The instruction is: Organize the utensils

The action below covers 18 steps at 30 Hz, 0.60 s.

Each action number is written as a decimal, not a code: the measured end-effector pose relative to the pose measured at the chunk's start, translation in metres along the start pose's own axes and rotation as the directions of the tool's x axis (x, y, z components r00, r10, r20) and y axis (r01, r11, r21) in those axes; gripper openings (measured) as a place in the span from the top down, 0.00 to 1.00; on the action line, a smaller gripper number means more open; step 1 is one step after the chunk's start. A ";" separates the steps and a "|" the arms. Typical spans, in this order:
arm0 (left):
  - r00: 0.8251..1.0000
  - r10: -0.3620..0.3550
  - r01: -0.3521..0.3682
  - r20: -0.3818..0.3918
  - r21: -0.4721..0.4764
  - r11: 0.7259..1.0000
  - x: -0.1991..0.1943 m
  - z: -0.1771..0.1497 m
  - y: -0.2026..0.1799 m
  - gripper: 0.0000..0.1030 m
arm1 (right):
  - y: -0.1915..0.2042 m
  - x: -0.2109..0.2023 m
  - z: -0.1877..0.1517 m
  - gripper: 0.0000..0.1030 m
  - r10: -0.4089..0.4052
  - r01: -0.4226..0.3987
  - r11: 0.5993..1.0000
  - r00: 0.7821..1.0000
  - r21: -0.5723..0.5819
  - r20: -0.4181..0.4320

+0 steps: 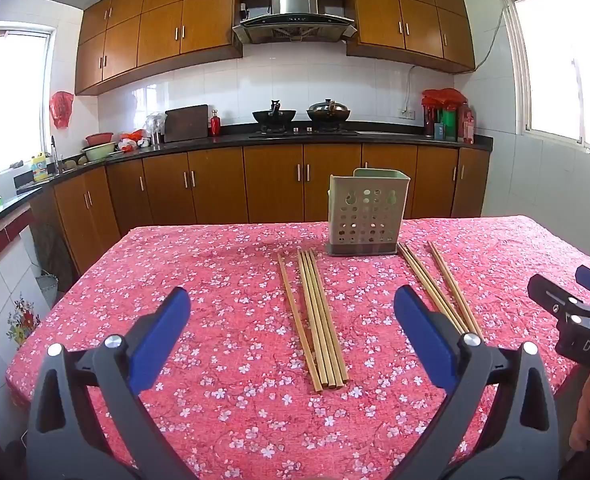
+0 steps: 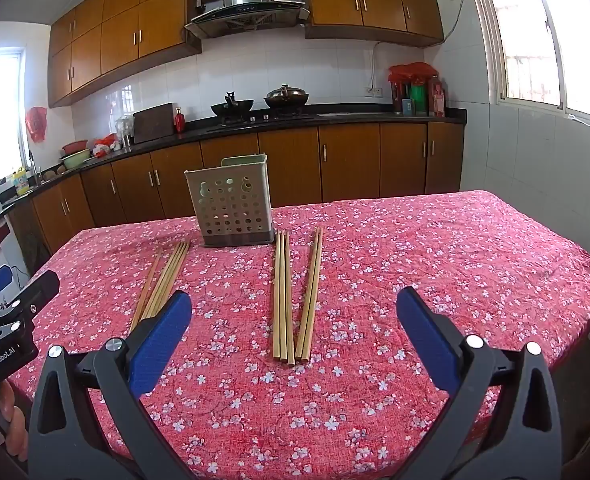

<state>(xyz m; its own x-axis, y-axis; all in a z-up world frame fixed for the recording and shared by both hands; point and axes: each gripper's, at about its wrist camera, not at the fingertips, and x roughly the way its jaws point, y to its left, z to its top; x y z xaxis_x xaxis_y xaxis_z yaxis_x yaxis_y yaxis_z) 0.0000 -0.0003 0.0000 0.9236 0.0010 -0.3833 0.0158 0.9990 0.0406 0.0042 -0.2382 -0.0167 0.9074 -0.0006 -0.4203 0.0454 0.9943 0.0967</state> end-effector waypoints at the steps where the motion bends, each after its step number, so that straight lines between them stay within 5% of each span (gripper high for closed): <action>1: 1.000 0.000 0.000 0.000 0.000 1.000 0.000 0.000 0.000 0.04 | 0.000 0.000 0.000 0.02 0.000 0.000 1.000 1.000 -0.001 0.002; 18: 1.000 0.000 0.000 0.000 -0.001 1.000 0.000 0.000 0.000 0.04 | 0.000 0.000 0.000 0.02 0.001 -0.001 1.000 1.000 0.002 0.000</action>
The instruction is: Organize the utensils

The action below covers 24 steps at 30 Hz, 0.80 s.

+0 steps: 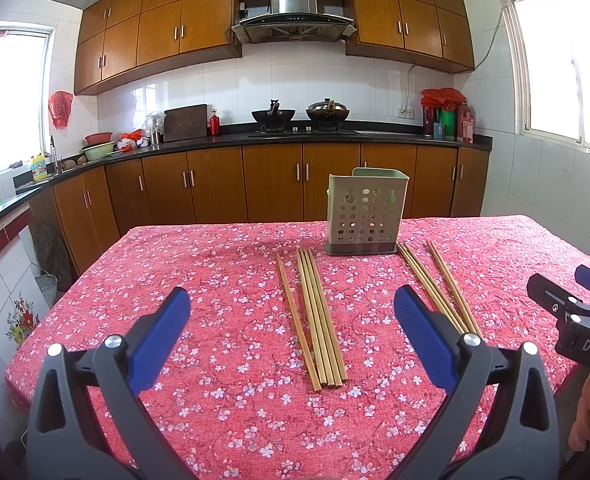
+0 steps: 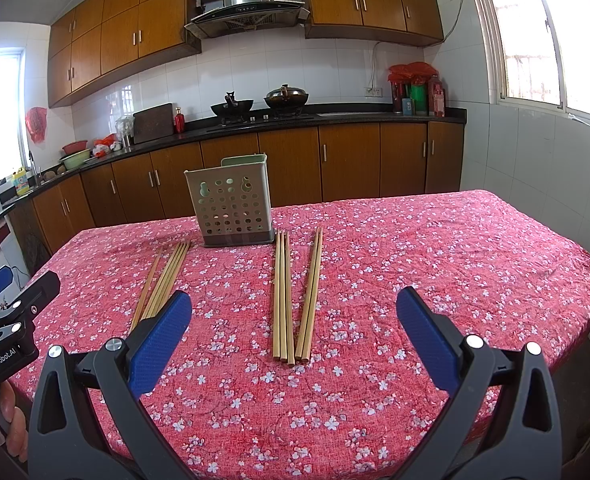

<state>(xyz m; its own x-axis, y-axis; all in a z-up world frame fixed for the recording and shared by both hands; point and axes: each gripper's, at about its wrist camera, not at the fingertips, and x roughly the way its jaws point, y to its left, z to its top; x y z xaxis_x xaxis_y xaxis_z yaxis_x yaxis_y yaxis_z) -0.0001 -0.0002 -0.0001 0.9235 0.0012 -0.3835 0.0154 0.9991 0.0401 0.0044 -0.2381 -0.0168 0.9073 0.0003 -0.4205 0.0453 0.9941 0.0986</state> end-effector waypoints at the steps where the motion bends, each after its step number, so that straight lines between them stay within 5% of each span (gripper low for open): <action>1: 1.000 0.000 0.000 0.000 0.000 1.000 0.000 0.000 0.000 0.04 | 0.000 0.000 0.000 0.02 0.000 0.000 1.000 1.000 0.000 0.000; 24: 1.000 0.000 0.000 -0.001 -0.001 1.000 0.001 0.000 -0.004 0.04 | 0.000 0.000 0.000 0.02 0.000 0.000 1.000 1.000 0.001 0.000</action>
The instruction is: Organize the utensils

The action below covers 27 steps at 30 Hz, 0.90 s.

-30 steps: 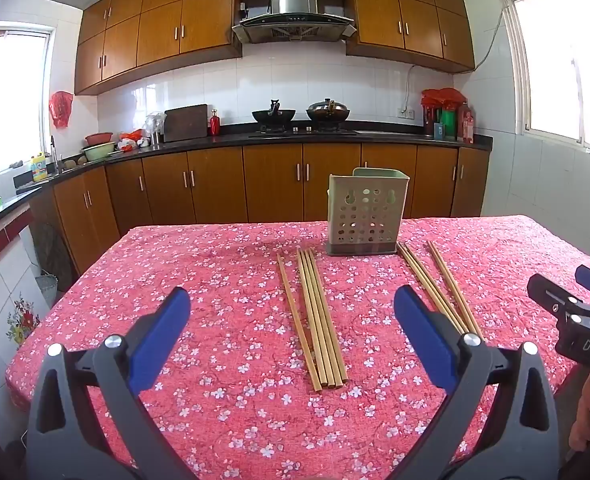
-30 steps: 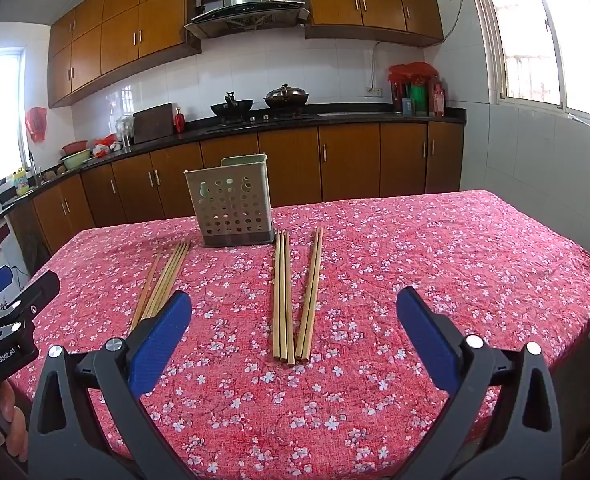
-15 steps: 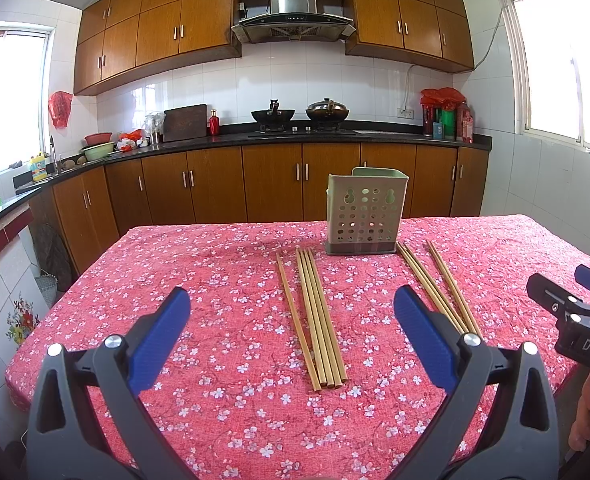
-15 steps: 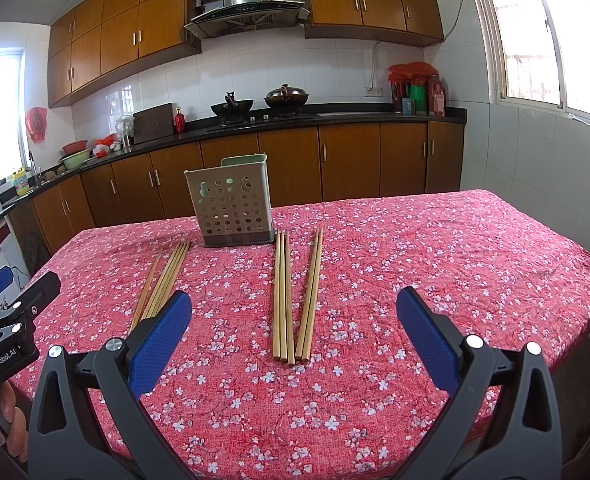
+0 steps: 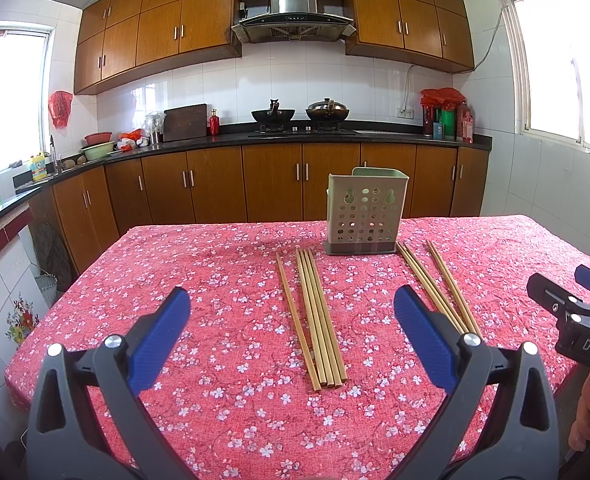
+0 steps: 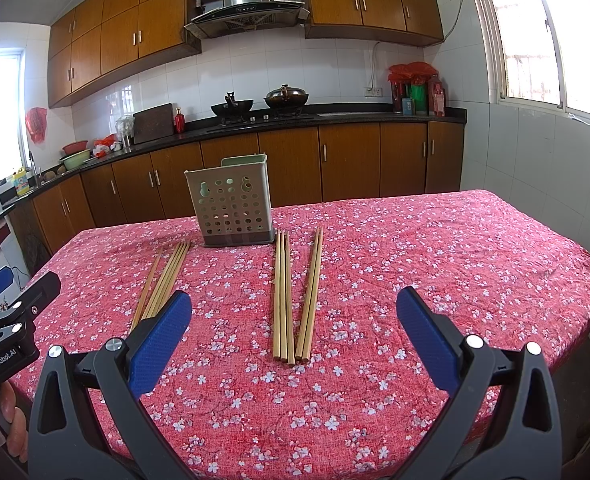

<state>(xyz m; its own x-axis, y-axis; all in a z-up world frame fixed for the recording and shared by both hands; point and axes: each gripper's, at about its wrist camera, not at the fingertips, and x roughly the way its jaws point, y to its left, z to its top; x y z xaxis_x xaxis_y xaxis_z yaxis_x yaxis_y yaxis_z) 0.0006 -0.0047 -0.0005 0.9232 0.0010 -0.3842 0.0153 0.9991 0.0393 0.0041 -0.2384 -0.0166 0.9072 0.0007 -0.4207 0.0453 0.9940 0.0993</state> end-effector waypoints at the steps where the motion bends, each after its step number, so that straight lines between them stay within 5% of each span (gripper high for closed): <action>1: 1.000 0.000 0.000 0.000 0.000 1.000 0.000 0.000 0.000 0.04 | 0.000 0.000 0.000 0.02 0.000 0.000 1.000 1.000 0.000 0.000; 27: 1.000 -0.001 0.001 -0.001 -0.001 1.000 0.001 0.000 -0.005 0.04 | 0.000 0.000 0.000 0.02 0.001 -0.001 1.000 1.000 0.001 0.000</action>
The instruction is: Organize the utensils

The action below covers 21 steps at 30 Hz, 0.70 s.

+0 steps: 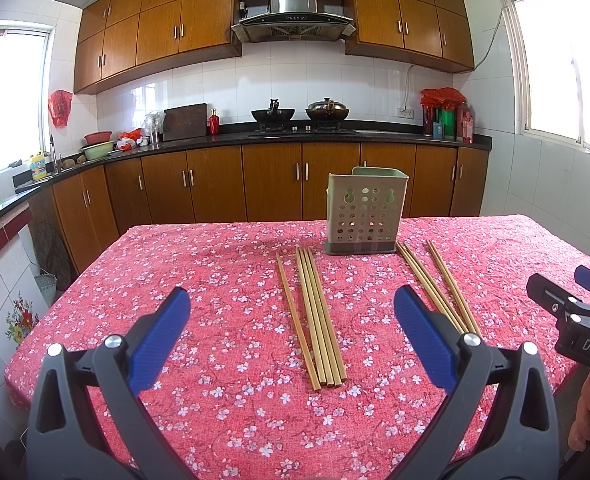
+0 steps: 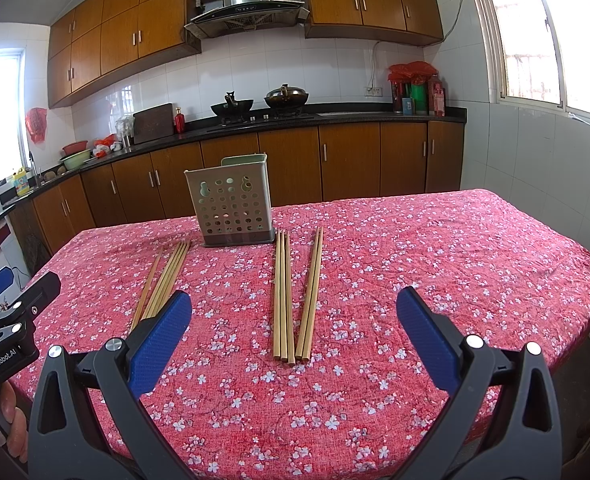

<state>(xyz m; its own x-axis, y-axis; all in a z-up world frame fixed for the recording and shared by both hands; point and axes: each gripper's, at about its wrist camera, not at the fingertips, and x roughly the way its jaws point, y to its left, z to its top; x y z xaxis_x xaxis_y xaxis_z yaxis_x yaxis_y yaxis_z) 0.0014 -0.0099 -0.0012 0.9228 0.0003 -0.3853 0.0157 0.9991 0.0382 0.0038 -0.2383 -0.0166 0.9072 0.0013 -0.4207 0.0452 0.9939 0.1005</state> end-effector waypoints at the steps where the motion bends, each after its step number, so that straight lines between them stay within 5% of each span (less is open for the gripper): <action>1: 1.000 0.000 0.000 0.000 0.000 1.000 0.000 0.000 0.000 0.04 | 0.000 0.000 0.000 0.02 0.000 0.000 1.000 1.000 0.000 0.000; 21: 1.000 0.015 -0.015 -0.008 0.000 1.000 0.003 -0.006 -0.004 0.04 | -0.001 0.002 -0.001 0.02 0.001 -0.001 1.000 1.000 0.003 -0.007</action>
<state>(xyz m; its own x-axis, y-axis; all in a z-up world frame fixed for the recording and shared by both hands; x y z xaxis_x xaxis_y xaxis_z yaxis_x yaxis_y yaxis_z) 0.0015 -0.0138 -0.0080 0.9197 0.0158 -0.3923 0.0017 0.9990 0.0441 0.0055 -0.2392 -0.0182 0.9042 0.0027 -0.4271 0.0460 0.9936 0.1036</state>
